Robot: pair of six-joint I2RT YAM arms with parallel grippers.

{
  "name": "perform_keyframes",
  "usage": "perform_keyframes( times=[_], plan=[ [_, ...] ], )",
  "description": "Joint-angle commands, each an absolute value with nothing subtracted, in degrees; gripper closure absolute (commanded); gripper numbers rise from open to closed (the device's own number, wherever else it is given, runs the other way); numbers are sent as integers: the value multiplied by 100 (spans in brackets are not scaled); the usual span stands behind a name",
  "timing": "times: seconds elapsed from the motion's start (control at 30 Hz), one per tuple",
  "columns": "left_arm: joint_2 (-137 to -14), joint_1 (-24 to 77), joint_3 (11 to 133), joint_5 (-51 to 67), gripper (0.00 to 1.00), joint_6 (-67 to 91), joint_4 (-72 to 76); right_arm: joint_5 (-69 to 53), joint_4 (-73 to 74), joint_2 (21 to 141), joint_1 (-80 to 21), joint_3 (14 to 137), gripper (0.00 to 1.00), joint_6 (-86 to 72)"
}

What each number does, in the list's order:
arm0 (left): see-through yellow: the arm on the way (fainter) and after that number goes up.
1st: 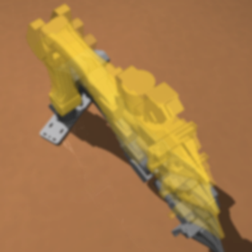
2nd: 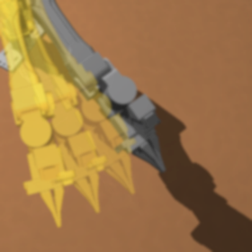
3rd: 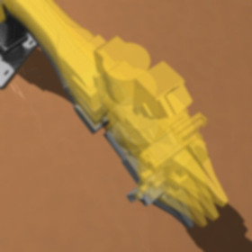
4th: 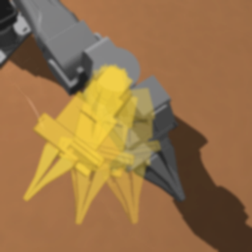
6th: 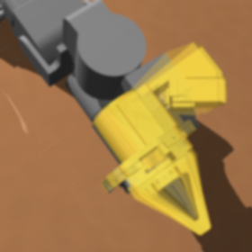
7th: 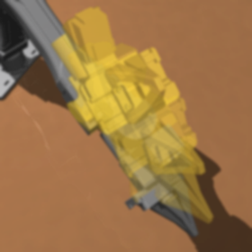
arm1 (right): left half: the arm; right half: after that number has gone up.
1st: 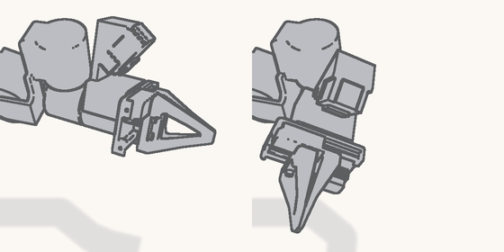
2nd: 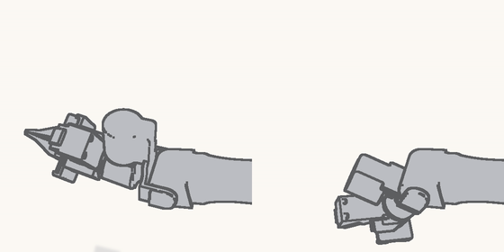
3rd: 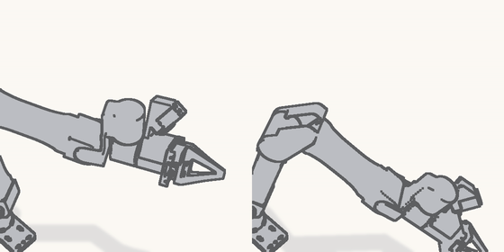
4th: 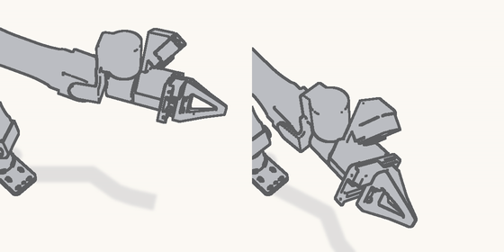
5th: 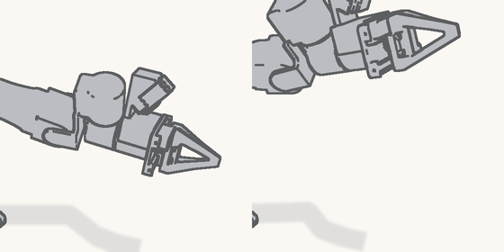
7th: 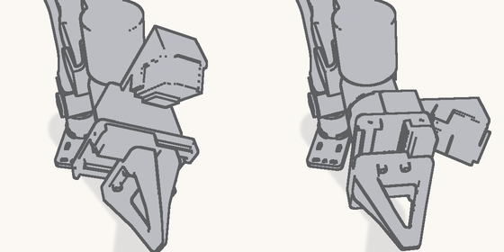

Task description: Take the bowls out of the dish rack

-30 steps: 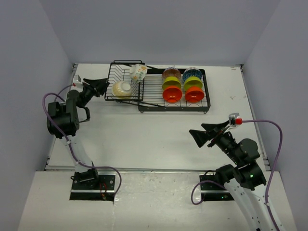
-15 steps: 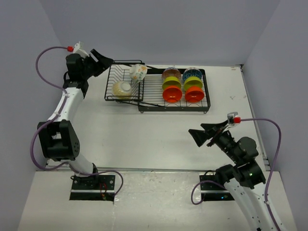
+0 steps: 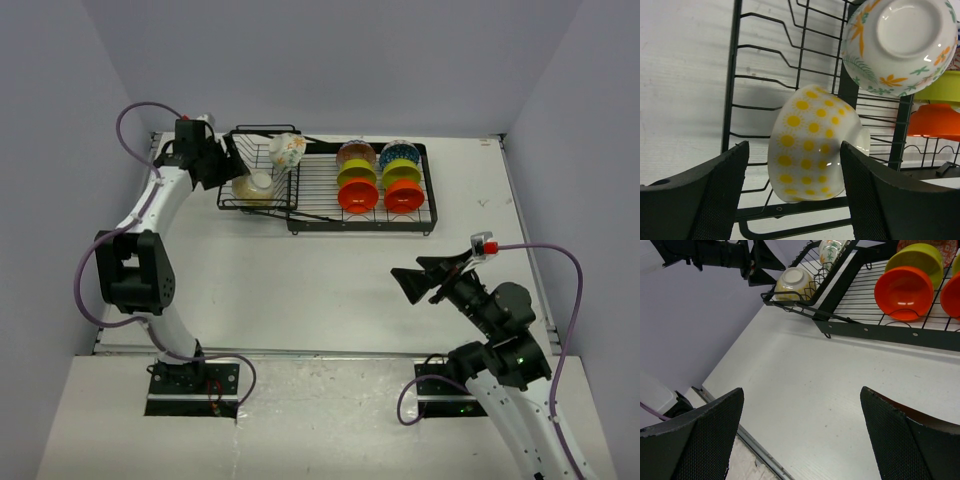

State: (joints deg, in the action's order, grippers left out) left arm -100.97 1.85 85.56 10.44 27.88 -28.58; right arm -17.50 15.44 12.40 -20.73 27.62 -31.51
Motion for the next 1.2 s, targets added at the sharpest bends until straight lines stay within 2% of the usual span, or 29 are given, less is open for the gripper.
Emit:
perform_keyframes(
  times=[0.0, 0.5, 0.93, 1.17],
  plan=[
    [-10160, 369, 8885, 1151, 26, 2435, -3120, -1749, 1406, 1292, -2100, 2812, 1, -3085],
    [-10221, 527, 8974, 861, 26, 2355, -3375, -1784, 1415, 1257, -2101, 2777, 1, -3085],
    [-10222, 580, 8780, 1564, 25, 2461, -3111, -1811, 1406, 1257, -2092, 2760, 1, -3085],
    [-10099, 633, 8649, 1468, 16, 2435, -3094, -1837, 1389, 1195, -2101, 2733, 1, -3094]
  ],
)
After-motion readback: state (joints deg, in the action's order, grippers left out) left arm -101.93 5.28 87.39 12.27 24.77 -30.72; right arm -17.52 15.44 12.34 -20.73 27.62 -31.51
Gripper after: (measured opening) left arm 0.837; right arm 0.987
